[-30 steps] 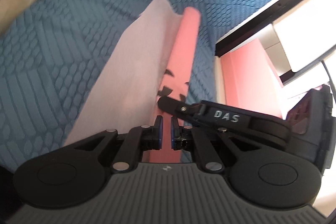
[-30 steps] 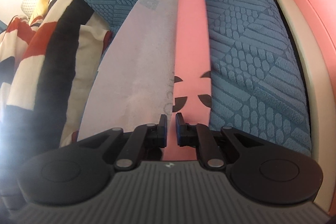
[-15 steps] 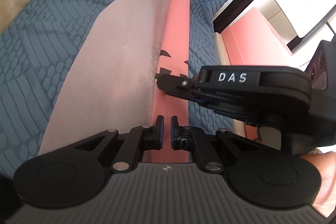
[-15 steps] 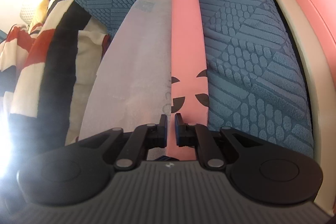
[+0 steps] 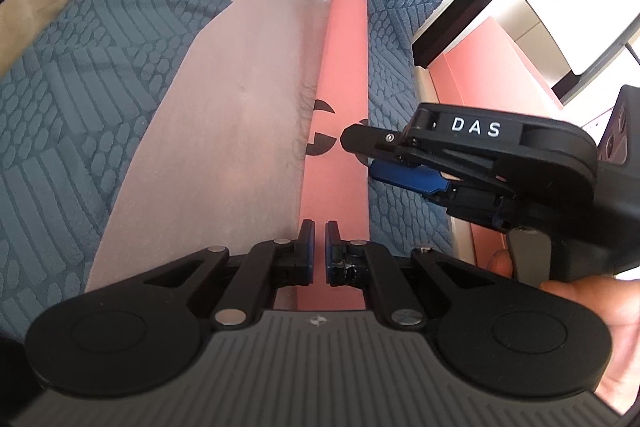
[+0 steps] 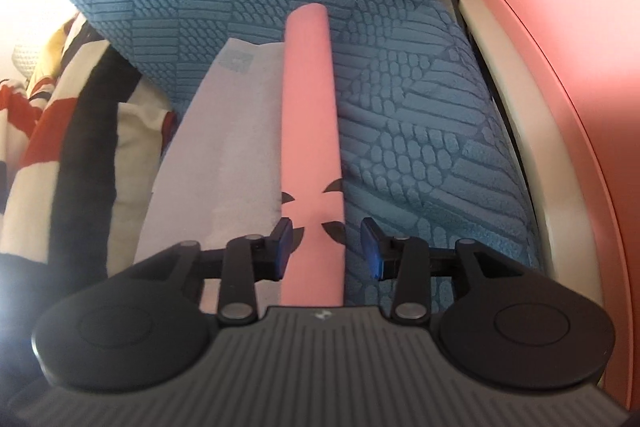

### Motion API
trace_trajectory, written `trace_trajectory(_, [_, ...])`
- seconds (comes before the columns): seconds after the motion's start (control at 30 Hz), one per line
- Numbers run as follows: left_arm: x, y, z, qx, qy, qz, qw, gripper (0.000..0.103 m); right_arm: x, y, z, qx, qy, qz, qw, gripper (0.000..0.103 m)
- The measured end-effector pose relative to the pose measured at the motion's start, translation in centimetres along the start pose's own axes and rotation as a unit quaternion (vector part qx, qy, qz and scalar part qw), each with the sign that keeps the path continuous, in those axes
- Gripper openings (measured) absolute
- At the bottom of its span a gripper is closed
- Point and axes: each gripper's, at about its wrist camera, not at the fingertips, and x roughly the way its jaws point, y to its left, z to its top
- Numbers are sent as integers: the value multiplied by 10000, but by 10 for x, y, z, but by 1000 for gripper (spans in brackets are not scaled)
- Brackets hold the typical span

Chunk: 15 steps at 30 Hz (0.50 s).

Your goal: Organize objects

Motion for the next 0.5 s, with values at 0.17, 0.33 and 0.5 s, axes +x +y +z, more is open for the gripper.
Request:
trace_trajectory(0.17, [1,4,2,-166,-27,-9,9999,6,3,-2,-4,253,188,460,9984,41])
trace_trajectory(0.33, [0,7,5,-262,-37,-4,9996,6,1,-3,-6,421,293,660,9965,25])
trace_trajectory(0.5, [1,9,6,-306,-39,-54,9995,6,-4,4,-7,84,272,487,9984,8])
